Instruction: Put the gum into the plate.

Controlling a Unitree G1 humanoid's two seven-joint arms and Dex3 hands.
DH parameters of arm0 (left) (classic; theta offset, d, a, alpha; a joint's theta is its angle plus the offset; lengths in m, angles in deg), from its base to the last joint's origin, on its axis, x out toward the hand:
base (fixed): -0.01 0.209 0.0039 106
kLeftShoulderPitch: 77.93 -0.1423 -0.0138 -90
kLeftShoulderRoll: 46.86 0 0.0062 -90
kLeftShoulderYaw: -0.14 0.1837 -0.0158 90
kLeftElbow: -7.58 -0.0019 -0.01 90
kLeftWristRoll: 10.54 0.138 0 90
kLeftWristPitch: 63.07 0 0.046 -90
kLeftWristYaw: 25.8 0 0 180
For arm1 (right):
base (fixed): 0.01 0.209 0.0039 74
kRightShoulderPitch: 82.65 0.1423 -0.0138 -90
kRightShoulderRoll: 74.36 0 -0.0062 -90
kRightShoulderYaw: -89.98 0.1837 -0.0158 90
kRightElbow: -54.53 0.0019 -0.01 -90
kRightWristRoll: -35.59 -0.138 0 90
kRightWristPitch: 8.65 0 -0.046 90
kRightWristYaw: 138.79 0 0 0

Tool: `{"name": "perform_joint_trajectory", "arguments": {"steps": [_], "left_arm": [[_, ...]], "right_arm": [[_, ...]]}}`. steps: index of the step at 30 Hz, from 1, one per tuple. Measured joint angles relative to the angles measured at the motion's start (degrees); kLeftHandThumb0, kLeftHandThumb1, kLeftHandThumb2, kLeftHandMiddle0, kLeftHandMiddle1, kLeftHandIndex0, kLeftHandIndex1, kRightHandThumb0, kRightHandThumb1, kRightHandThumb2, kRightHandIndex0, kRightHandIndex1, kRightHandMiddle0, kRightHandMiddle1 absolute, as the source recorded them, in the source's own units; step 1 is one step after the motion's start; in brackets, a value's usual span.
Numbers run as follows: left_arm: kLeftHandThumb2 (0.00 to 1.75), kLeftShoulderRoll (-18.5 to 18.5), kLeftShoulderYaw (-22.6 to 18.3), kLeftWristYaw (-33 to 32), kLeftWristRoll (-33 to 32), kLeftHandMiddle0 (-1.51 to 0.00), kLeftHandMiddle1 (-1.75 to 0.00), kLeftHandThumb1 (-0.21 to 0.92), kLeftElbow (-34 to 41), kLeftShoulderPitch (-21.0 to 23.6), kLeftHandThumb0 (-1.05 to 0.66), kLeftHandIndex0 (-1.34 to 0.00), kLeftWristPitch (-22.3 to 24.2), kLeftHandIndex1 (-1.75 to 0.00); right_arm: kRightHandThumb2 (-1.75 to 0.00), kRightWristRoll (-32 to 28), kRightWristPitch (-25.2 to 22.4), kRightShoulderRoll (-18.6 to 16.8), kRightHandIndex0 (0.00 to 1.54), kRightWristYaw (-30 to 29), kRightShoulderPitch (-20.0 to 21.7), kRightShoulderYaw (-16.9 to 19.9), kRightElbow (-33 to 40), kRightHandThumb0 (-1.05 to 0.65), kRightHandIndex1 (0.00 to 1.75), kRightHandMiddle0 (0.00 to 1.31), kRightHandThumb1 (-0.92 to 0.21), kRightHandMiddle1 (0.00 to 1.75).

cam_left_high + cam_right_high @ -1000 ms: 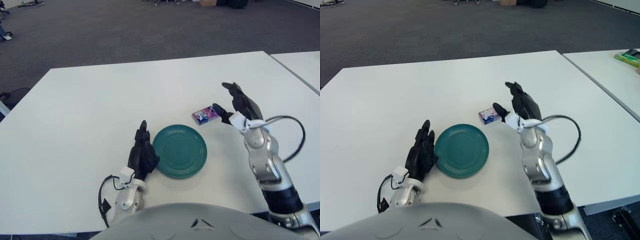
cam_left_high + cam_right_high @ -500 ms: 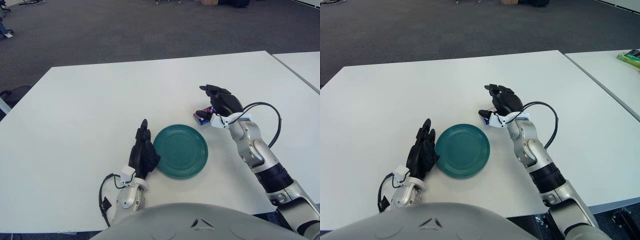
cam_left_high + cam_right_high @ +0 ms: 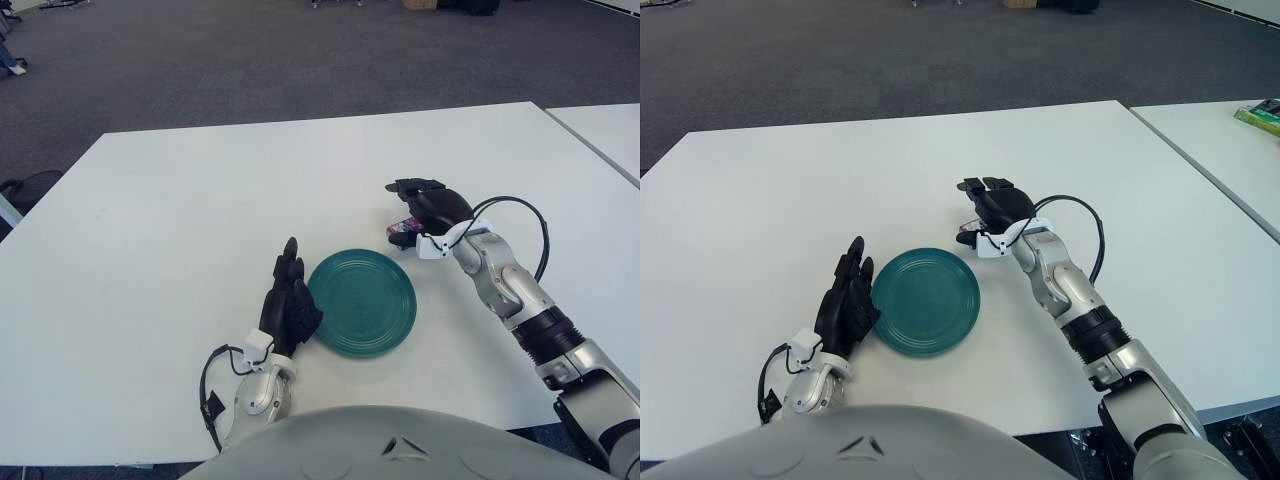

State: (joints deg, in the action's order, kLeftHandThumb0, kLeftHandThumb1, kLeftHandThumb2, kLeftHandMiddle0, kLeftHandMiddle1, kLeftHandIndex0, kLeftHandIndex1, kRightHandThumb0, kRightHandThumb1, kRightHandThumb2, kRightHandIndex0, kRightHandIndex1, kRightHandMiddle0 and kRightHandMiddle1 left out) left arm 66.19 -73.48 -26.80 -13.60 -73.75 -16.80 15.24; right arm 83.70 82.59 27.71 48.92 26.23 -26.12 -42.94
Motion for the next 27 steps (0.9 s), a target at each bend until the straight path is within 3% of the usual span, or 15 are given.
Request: {"name": "perform_joint_trajectory", "arguments": {"steps": [18, 27], "left_arm": [[1.02, 0.0, 0.0, -0.2, -0.6, -0.05, 0.00, 0.92, 0.5, 0.4, -1.02, 0.00, 1.3, -0.16], [1.01, 0.0, 0.1, -0.4, -0.6, -0.05, 0.00, 0.92, 0.2, 0.5, -1.03, 0.00, 0.9, -0.18]], "right_arm": [[-0.58, 0.2, 5.2, 3.5, 0.37, 0.7, 0.1, -0.2, -7.5, -0.68, 0.02, 0.00, -0.92, 0.56], [-0.75, 1.4, 8.3, 4.6, 0.36, 0.0, 0.5, -1.4, -12.4, -0.73, 0.00, 0.00, -0.92, 0.57]]}}
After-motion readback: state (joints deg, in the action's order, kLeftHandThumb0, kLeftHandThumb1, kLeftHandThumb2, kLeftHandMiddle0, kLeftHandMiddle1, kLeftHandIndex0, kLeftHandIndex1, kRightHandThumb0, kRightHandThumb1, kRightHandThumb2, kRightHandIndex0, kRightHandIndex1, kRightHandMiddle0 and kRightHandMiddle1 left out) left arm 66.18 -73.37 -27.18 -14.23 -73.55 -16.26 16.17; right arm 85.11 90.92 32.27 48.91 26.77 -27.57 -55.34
